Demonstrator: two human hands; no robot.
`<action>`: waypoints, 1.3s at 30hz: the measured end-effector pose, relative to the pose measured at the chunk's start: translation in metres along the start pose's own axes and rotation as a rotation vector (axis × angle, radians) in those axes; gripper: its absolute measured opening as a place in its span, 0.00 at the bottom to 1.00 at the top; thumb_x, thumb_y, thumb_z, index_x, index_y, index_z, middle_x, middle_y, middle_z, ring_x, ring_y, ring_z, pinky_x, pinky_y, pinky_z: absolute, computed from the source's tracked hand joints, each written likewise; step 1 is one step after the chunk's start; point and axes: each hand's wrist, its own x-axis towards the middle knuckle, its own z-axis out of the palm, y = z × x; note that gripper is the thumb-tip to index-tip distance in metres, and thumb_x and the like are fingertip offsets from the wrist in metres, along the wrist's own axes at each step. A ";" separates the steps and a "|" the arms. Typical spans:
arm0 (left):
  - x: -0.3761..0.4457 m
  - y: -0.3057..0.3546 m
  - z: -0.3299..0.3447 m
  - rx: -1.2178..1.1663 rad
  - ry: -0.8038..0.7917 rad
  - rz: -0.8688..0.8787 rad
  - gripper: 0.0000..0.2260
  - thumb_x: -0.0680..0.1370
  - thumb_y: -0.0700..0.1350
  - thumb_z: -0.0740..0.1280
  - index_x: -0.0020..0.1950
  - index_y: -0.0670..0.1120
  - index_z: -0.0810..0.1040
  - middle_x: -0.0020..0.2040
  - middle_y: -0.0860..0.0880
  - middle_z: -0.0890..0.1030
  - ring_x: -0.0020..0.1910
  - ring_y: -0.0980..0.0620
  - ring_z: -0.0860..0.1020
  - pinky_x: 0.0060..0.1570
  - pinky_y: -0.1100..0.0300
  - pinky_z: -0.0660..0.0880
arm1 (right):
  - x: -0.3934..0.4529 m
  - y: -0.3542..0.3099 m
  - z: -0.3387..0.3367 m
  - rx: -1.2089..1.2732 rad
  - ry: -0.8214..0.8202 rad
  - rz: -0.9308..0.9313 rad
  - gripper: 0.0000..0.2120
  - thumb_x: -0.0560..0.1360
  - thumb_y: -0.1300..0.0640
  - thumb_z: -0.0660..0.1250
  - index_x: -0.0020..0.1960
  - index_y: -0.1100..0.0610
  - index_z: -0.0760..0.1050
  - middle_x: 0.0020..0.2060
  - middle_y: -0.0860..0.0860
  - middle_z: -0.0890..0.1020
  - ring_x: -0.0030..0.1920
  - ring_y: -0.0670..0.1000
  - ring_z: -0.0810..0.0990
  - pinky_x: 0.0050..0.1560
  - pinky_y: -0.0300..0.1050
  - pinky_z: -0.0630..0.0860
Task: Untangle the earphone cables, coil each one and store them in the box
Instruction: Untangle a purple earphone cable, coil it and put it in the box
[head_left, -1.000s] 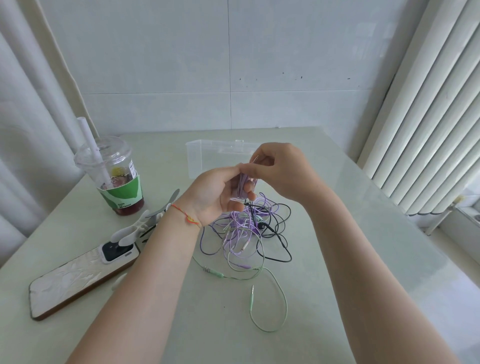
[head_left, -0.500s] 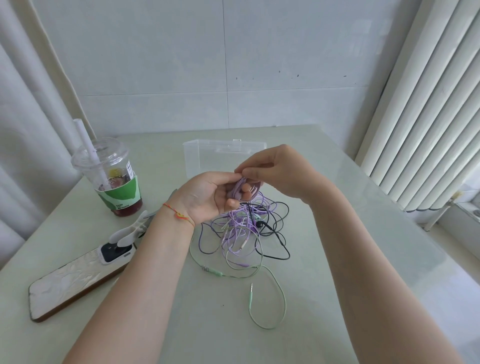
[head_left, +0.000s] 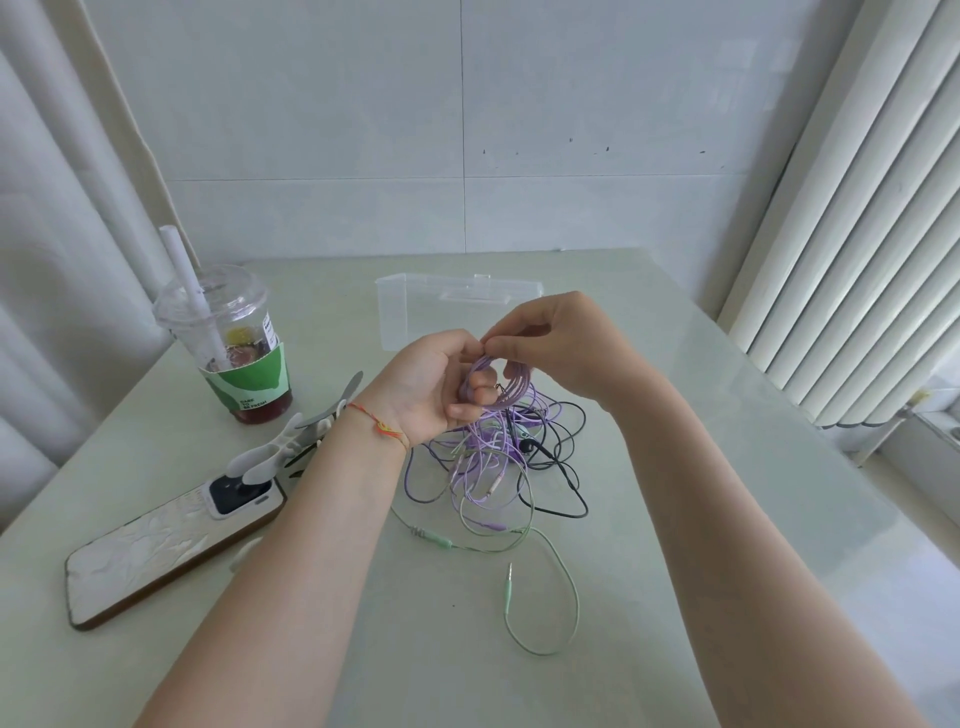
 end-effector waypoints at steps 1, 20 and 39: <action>0.000 0.000 -0.001 -0.020 -0.016 0.007 0.09 0.78 0.40 0.54 0.38 0.45 0.68 0.27 0.49 0.65 0.25 0.53 0.66 0.20 0.66 0.54 | 0.000 0.000 0.000 0.027 0.002 -0.001 0.02 0.72 0.64 0.72 0.43 0.60 0.84 0.27 0.45 0.82 0.29 0.44 0.79 0.34 0.32 0.73; 0.005 -0.006 -0.004 -0.073 -0.066 -0.036 0.08 0.78 0.37 0.57 0.42 0.40 0.73 0.31 0.46 0.72 0.28 0.52 0.72 0.20 0.67 0.61 | 0.003 0.009 -0.004 -0.183 -0.075 0.019 0.04 0.72 0.62 0.72 0.43 0.54 0.81 0.38 0.51 0.85 0.35 0.47 0.81 0.45 0.45 0.80; -0.050 -0.002 -0.086 1.464 0.612 0.146 0.09 0.71 0.42 0.63 0.34 0.44 0.80 0.34 0.46 0.77 0.32 0.46 0.72 0.33 0.59 0.70 | -0.003 -0.024 0.063 -0.154 0.137 -0.011 0.04 0.74 0.62 0.69 0.47 0.57 0.81 0.36 0.47 0.81 0.35 0.41 0.78 0.43 0.37 0.73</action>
